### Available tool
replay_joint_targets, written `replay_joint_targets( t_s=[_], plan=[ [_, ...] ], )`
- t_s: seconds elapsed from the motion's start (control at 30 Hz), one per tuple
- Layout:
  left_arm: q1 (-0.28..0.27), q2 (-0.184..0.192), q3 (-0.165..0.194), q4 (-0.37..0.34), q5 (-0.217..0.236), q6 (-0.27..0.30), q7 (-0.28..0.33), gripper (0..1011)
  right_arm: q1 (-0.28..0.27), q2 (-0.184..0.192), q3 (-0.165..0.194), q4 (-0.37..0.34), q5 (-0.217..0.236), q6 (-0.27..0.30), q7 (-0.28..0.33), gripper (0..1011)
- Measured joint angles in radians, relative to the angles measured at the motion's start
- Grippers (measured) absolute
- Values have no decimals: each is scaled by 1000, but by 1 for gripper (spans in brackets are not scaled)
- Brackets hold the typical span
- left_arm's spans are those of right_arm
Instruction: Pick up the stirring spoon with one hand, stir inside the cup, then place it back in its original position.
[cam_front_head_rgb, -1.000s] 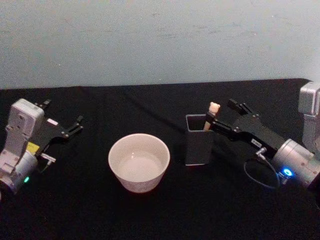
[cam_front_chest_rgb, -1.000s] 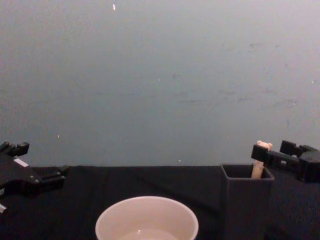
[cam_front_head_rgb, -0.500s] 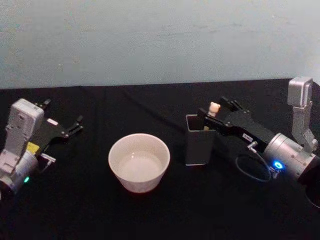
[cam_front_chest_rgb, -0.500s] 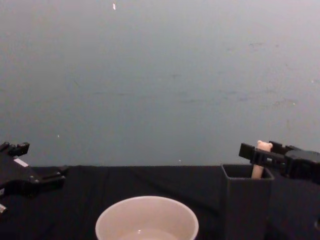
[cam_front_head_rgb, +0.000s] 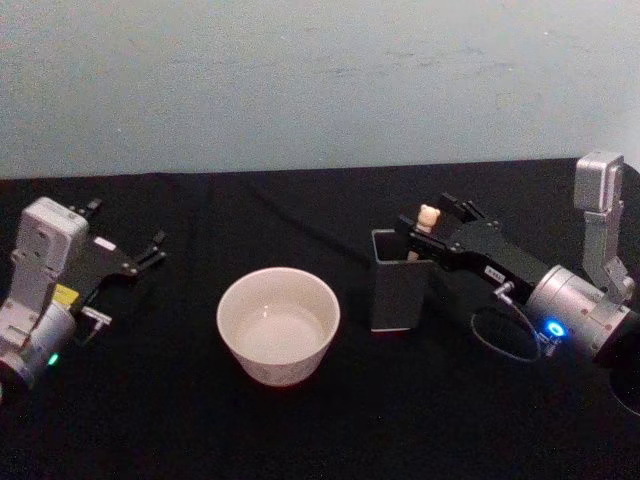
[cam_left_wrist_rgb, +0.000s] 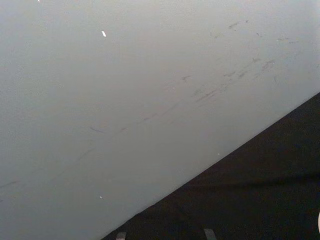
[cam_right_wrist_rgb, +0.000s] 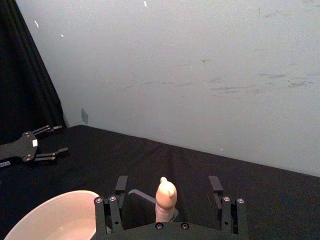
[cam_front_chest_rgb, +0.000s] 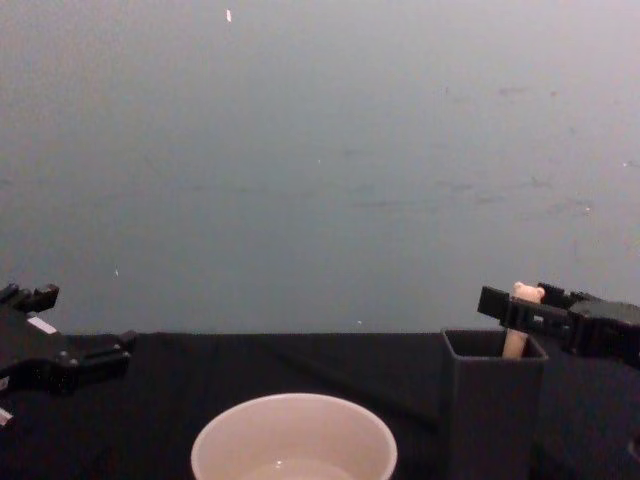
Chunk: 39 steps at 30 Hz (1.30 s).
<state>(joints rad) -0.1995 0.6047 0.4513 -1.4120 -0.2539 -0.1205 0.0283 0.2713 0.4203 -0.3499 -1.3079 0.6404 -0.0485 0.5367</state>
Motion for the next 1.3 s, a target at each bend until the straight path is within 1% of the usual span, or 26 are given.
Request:
replay_joint_targets(
  t_s=[0.17,0.3,0.33,0.37,0.47,0.57,0.6,0.63,0.67,0.7,0.73,0.8,0.87,0.93,1.03,1.1,1.3],
  plan=[
    [0,0,0,0,0,0,0,1001,0,0,0,0,0,-1,0,1002],
    [0,0,0,0,0,0,0,1001,-1,0,0,0,0,-1,0,927],
    [0,0,0,0,0,0,0,1001,-1,0,0,0,0,-1,0,927],
    [0,0,0,0,0,0,0,1001,-1,1,0,0,0,-1,0,885],
    [0,0,0,0,0,0,0,1001,-1,1,0,0,0,-1,0,801],
    [0,0,0,0,0,0,0,1001,-1,1,0,-1,0,-2,0,732],
    [0,0,0,0,0,0,0,1001,-1,1,0,-1,0,-2,0,687],
    [0,0,0,0,0,0,0,1001,-1,1,0,-1,0,-2,0,677],
    [0,0,0,0,0,0,0,1001,-1,1,0,-1,0,-2,0,625],
    [0,0,0,0,0,0,0,1001,-1,1,0,-1,0,-2,0,605],
    [0,0,0,0,0,0,0,1001,-1,1,0,-1,0,-2,0,544],
    [0,0,0,0,0,0,0,1001,-1,1,0,-1,0,-2,0,503],
    [0,0,0,0,0,0,0,1001,-1,1,0,-1,0,-2,0,419],
    [0,0,0,0,0,0,0,1001,-1,1,0,-1,0,-2,0,385],
    [0,0,0,0,0,0,0,1001,-1,1,0,-1,0,-2,0,243],
    [0,0,0,0,0,0,0,1001,-1,1,0,-1,0,-2,0,218],
    [0,0,0,0,0,0,0,1001,-1,1,0,-1,0,-2,0,214]
  ],
)
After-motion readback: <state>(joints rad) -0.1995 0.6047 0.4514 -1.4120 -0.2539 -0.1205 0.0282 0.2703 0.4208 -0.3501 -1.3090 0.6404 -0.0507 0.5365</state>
